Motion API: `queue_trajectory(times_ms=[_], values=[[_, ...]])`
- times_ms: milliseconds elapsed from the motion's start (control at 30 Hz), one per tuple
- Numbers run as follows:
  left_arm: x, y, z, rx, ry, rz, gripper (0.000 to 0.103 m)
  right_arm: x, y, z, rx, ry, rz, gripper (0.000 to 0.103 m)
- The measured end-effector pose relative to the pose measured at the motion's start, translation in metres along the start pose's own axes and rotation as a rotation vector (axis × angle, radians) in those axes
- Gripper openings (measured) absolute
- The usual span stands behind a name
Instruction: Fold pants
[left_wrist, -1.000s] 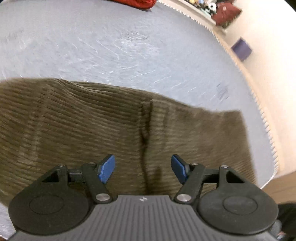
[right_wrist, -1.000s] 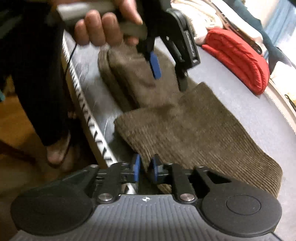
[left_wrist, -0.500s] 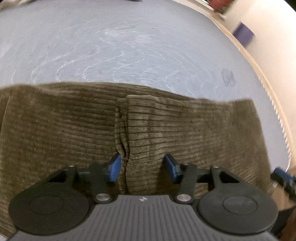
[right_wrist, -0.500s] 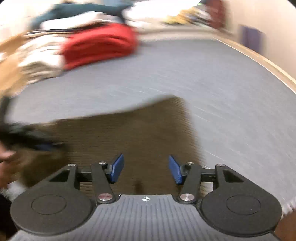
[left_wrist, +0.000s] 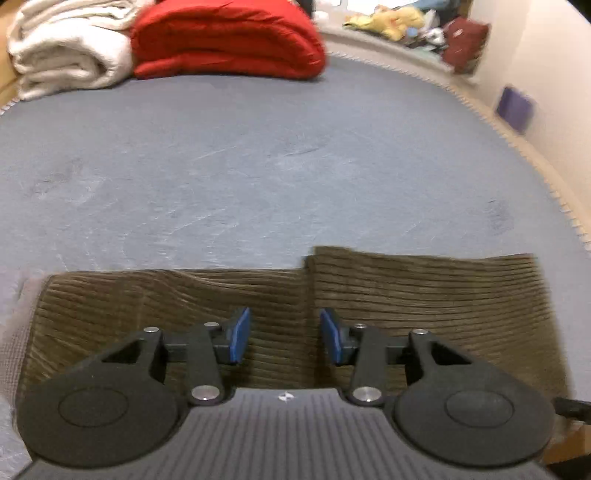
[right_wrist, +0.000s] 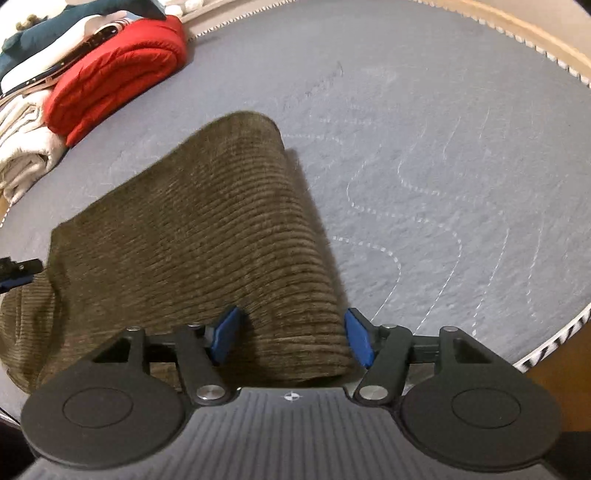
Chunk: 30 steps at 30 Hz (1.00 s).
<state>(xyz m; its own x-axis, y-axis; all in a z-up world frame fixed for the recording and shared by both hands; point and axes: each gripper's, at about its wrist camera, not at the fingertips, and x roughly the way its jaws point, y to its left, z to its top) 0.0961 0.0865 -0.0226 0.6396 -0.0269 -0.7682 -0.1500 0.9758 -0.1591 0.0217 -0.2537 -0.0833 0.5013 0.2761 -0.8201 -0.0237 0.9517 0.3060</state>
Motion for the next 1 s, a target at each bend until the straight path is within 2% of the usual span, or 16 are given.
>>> queue_trajectory(times_ms=[67, 167, 267, 333, 433, 500, 567, 667, 700, 733, 800, 833, 867, 900, 933, 1000], values=[[-0.009, -0.007, -0.006, 0.021, 0.016, -0.107, 0.046, 0.003, -0.001, 0.001, 0.023, 0.014, 0.003, 0.067], [-0.003, -0.021, -0.024, 0.114, 0.101, -0.179, 0.046, 0.005, -0.006, -0.001, 0.051, 0.018, 0.008, 0.065], [0.027, -0.033, -0.049, 0.236, 0.271, -0.111, 0.045, 0.001, -0.003, 0.001, 0.044, -0.004, -0.007, 0.045], [0.022, -0.047, -0.051, 0.342, 0.242, -0.079, 0.048, -0.009, 0.003, -0.001, 0.025, -0.028, -0.024, 0.032], [-0.001, -0.049, -0.038, 0.278, 0.152, -0.142, 0.059, -0.036, 0.021, -0.001, -0.015, -0.117, -0.03, 0.024], [-0.022, -0.05, -0.026, 0.227, 0.07, -0.235, 0.075, -0.061, 0.046, -0.004, -0.123, -0.225, -0.015, 0.023], [-0.04, -0.05, -0.015, 0.175, 0.001, -0.37, 0.087, -0.087, 0.084, -0.017, -0.328, -0.355, -0.001, 0.022], [-0.057, -0.051, -0.005, 0.106, -0.027, -0.617, 0.103, -0.109, 0.137, -0.052, -0.61, -0.489, 0.034, 0.022], [-0.059, -0.053, -0.002, 0.093, -0.03, -0.679, 0.103, -0.111, 0.152, -0.065, -0.689, -0.513, 0.05, 0.022], [-0.061, -0.056, -0.001, 0.087, -0.029, -0.718, 0.103, -0.112, 0.166, -0.078, -0.759, -0.526, 0.067, 0.022], [-0.064, -0.062, -0.002, 0.103, -0.026, -0.706, 0.102, -0.11, 0.19, -0.101, -0.894, -0.534, 0.087, 0.022], [-0.062, -0.063, -0.003, 0.126, -0.03, -0.657, 0.1, -0.107, 0.202, -0.112, -0.96, -0.537, 0.092, 0.022], [-0.058, -0.064, -0.003, 0.148, -0.024, -0.613, 0.086, -0.104, 0.209, -0.119, -0.999, -0.538, 0.1, 0.021], [-0.051, -0.063, -0.003, 0.163, -0.002, -0.57, 0.065, -0.102, 0.215, -0.125, -1.03, -0.539, 0.111, 0.021], [-0.045, -0.061, -0.004, 0.164, 0.026, -0.537, 0.056, -0.1, 0.222, -0.129, -1.057, -0.542, 0.123, 0.021], [-0.038, -0.046, -0.001, 0.122, 0.054, -0.524, 0.025, -0.097, 0.232, -0.134, -1.093, -0.539, 0.134, 0.021]])
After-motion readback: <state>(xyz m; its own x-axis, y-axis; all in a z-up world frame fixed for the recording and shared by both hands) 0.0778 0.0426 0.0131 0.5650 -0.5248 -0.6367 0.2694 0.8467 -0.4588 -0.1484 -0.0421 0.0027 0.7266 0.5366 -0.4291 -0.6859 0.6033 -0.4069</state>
